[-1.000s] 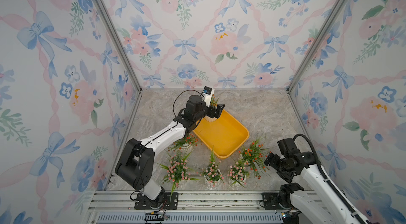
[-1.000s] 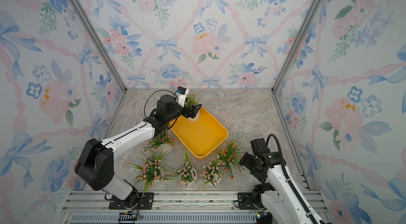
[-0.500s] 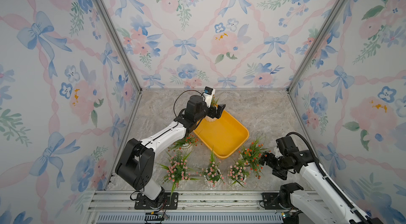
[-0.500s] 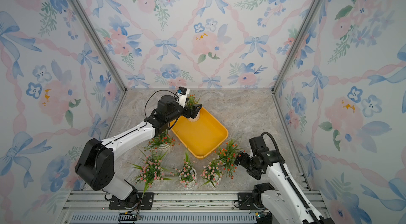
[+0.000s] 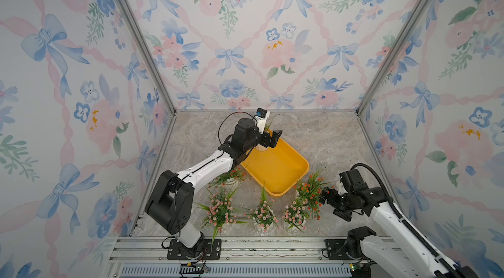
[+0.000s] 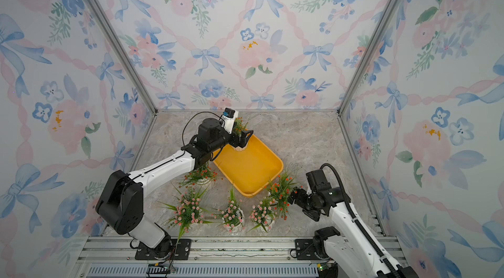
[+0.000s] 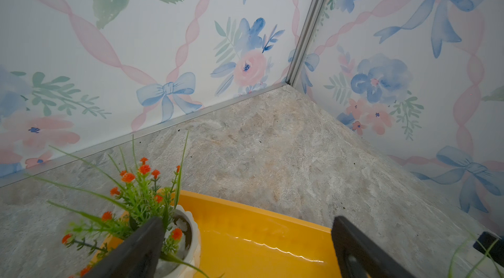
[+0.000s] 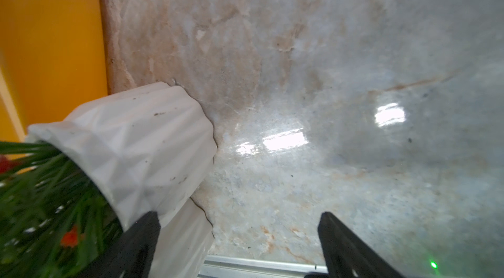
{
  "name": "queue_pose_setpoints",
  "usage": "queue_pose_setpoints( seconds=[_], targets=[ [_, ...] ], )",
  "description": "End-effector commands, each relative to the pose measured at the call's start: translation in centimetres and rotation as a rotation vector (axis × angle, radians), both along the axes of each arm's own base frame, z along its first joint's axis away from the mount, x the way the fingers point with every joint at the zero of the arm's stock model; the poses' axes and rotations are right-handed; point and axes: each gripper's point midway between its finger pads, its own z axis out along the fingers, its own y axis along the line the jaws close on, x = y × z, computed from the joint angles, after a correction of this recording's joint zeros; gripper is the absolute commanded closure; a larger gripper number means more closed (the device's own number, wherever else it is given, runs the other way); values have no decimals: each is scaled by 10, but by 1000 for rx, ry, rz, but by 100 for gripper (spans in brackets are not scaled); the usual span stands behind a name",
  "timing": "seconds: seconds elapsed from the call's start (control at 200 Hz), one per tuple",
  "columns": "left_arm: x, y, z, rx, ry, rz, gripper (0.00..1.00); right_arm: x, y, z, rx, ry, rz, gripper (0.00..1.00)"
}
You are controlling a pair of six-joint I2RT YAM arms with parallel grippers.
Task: Put the potted gypsophila into the storage box
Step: Pick up the baby's breath potted plant from the center of the board.
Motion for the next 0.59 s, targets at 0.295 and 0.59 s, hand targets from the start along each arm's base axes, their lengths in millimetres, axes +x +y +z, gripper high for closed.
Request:
queue_pose_setpoints(
  seconds=[0.295, 0.59],
  targets=[
    [7, -2, -4, 33, -5, 3, 2, 12, 9, 3, 65, -66, -65, 7],
    [6, 4, -6, 39, -3, 14, 2, 20, 18, -2, -8, -21, 2, 15]
  ],
)
